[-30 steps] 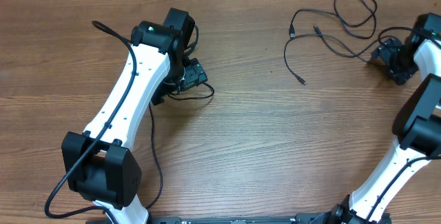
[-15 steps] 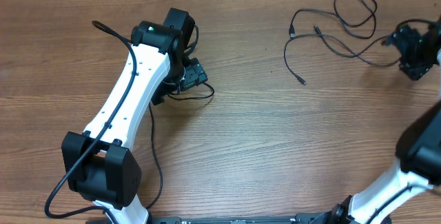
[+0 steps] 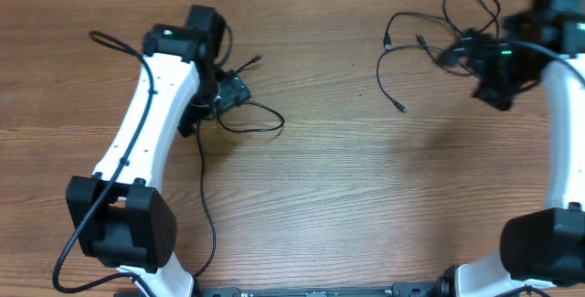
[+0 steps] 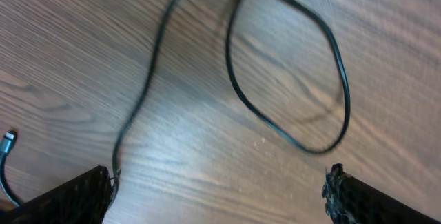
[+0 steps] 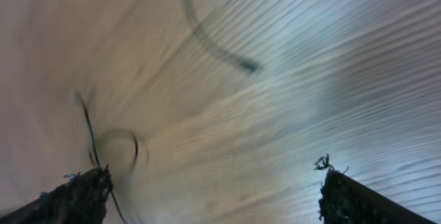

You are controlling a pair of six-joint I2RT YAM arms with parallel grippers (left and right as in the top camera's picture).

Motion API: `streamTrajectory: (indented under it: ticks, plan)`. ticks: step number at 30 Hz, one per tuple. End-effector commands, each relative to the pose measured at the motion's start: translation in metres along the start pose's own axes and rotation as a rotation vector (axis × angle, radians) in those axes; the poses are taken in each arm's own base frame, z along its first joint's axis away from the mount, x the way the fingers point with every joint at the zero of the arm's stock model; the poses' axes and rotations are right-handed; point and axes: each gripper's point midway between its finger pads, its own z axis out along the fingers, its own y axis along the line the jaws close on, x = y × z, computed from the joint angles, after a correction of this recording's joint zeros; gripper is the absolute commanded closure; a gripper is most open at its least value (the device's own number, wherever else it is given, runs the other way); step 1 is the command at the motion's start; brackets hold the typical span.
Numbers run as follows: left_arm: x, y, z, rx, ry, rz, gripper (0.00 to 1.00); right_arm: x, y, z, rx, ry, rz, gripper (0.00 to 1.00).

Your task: Untangle cables

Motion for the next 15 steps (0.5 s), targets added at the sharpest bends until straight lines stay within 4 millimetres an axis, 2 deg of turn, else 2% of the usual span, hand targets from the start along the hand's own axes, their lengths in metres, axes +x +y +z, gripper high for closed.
streamTrajectory:
  ticks: [1,3,6,8,11,15]
  plan:
    - [-0.004,0.014,-0.002,-0.014,-0.022,-0.006,0.0,0.03,0.037,0.011,-0.032,0.052,-0.169,0.0]
    - [-0.005,0.024,0.009,-0.05,-0.024,-0.015,0.02,0.045,0.057,0.023,-0.046,0.076,-0.238,0.0]
    - [0.0,0.028,0.029,-0.056,0.003,-0.02,0.05,0.065,0.081,0.037,-0.069,0.099,-0.318,0.0]
    - [0.006,0.027,0.041,-0.043,0.028,-0.021,0.09,0.078,0.096,0.045,-0.083,0.109,-0.329,0.0]
    - [0.014,0.019,0.054,0.012,0.067,-0.022,0.1,0.094,0.116,0.055,-0.109,0.118,-0.365,0.0]
    - [0.014,0.013,0.064,0.046,0.065,-0.021,0.12,0.115,0.136,0.065,-0.135,0.132,-0.406,0.0]
